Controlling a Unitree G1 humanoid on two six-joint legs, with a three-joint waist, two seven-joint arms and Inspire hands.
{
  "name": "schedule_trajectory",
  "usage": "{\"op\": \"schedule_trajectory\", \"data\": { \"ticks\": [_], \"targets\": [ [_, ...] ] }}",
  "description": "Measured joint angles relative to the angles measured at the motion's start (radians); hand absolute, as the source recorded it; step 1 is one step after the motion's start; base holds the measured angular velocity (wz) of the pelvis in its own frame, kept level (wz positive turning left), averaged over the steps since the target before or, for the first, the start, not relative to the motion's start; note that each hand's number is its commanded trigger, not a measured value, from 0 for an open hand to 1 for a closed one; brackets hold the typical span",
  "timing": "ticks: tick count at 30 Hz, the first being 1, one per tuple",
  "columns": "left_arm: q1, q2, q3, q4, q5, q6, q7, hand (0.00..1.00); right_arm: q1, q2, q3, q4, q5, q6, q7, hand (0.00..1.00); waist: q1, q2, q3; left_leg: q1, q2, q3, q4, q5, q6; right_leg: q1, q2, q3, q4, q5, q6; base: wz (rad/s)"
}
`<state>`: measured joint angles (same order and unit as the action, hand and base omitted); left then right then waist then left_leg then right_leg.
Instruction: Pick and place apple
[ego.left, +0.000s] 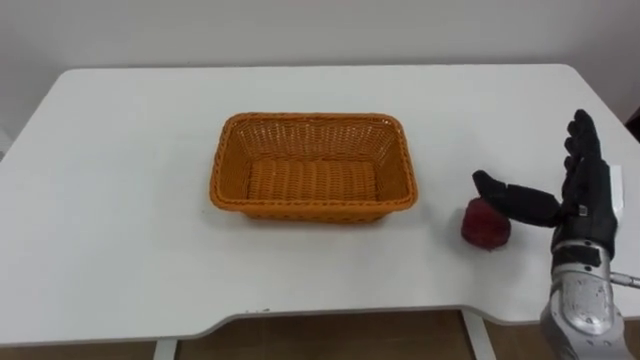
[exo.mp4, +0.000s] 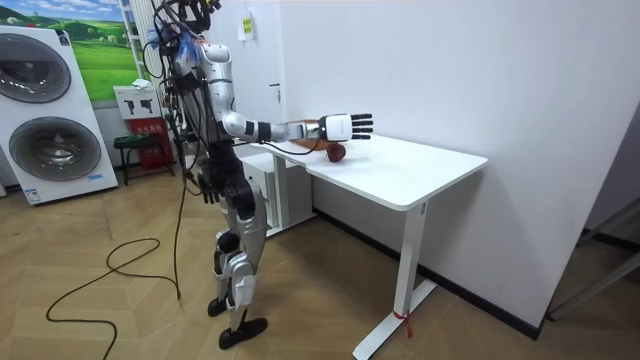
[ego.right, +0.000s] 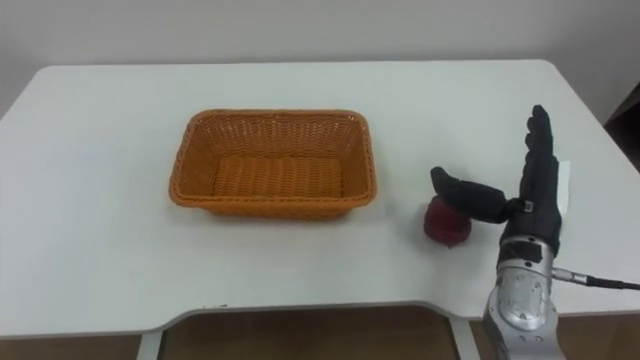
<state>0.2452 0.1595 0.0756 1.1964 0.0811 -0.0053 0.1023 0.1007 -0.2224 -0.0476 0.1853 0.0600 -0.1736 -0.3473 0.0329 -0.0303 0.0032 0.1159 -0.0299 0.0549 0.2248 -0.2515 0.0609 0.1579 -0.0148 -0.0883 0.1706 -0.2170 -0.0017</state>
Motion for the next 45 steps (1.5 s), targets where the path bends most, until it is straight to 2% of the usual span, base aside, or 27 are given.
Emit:
{"op": "schedule_trajectory", "data": {
  "ticks": [5, 16, 28, 33, 34, 35, 36, 37, 42, 45],
  "targets": [
    [-0.007, 0.003, 0.0, 0.001, 0.0, -0.001, 0.0, 0.0, 0.004, 0.0, 0.039, 0.049, -0.066, 0.001, 0.056, 0.0, 0.0, -0.003, 0.001, -0.001, -0.001, 0.0, 0.002, 0.0, 0.0, -0.001, -0.001, 0.0, 0.0, 0.0, 0.0, 0.0],
    [-0.019, 0.008, -0.002, 0.001, -0.002, -0.002, -0.001, 0.0, 0.003, 0.0, 0.066, 0.05, -0.068, 0.001, 0.118, 0.0, 0.0, -0.003, 0.0009, -0.002, -0.001, -0.002, 0.001, 0.0, 0.0, 0.0, 0.0, -0.003, 0.0, 0.0, 0.0, 0.0],
    [-0.018, 0.01, -0.022, 0.0, 0.0, 0.006, -0.005, 0.0, 0.005, 0.0, 0.11, 0.053, -0.072, 0.001, 0.154, 0.0, 0.0, 0.005, -0.0029, -0.003, 0.0, -0.004, -0.002, 0.0, 0.0, 0.007, -0.001, -0.012, 0.0, 0.0, 0.0, 0.0],
    [-0.013, 0.01, -0.021, -0.015, 0.0, 0.007, -0.008, 0.0, 0.01, 0.001, 0.116, 0.155, -0.088, 0.003, 0.159, 0.02, 0.001, -0.005, -0.0067, -0.001, 0.0, -0.005, -0.004, 0.0, 0.0, 0.006, 0.0, -0.012, -0.001, 0.001, 0.0, 0.0],
    [-0.011, 0.01, -0.022, -0.022, 0.0, 0.007, -0.009, 0.0, 0.023, 0.003, 0.122, 0.175, -0.098, 0.002, 0.16, 0.22, 0.002, -0.005, -0.0063, -0.002, -0.001, -0.005, -0.004, 0.0, 0.0, 0.005, -0.001, -0.011, -0.001, 0.0, 0.0, 0.0],
    [-0.008, 0.011, -0.021, -0.023, 0.0, 0.007, -0.009, 0.0, 0.022, 0.005, 0.125, 0.167, -0.105, -0.001, 0.162, 0.47, 0.0, -0.003, -0.0067, -0.003, -0.001, -0.004, -0.004, 0.0, 0.0, 0.004, -0.001, -0.011, -0.001, 0.001, 0.0, 0.0],
    [-0.009, 0.012, -0.021, -0.023, 0.0, 0.008, -0.009, 0.0, 0.022, 0.005, 0.125, 0.168, -0.107, 0.0, 0.163, 0.97, 0.0, -0.003, -0.0067, -0.003, -0.001, -0.004, -0.005, 0.0, 0.0, 0.003, 0.0, -0.011, -0.001, 0.001, 0.0, 0.0],
    [-0.008, 0.013, -0.019, -0.03, 0.001, 0.008, -0.009, 0.0, 0.023, 0.004, 0.124, 0.17, -0.109, -0.001, 0.163, 1.0, 0.0, -0.004, -0.0065, -0.002, -0.001, -0.004, -0.006, 0.0, 0.0, 0.002, 0.0, -0.011, -0.001, 0.001, 0.0, 0.0],
    [0.0, 0.011, -0.019, -0.04, 0.001, 0.007, -0.018, 0.0, 0.019, 0.003, 0.084, 0.174, -0.146, -0.005, 0.157, 1.0, -0.002, -0.002, -0.0071, -0.001, -0.001, -0.004, -0.01, 0.0, 0.0, 0.002, 0.0, -0.012, -0.002, 0.001, 0.0, 0.0],
    [0.0, 0.011, -0.019, -0.041, 0.001, 0.007, -0.018, 0.0, 0.01, 0.003, 0.053, 0.195, -0.161, -0.021, 0.148, 1.0, -0.002, -0.001, -0.007, -0.001, 0.0, -0.004, -0.01, 0.0, 0.0, 0.002, 0.0, -0.015, -0.004, 0.001, 0.0, 0.0]
  ]
}}
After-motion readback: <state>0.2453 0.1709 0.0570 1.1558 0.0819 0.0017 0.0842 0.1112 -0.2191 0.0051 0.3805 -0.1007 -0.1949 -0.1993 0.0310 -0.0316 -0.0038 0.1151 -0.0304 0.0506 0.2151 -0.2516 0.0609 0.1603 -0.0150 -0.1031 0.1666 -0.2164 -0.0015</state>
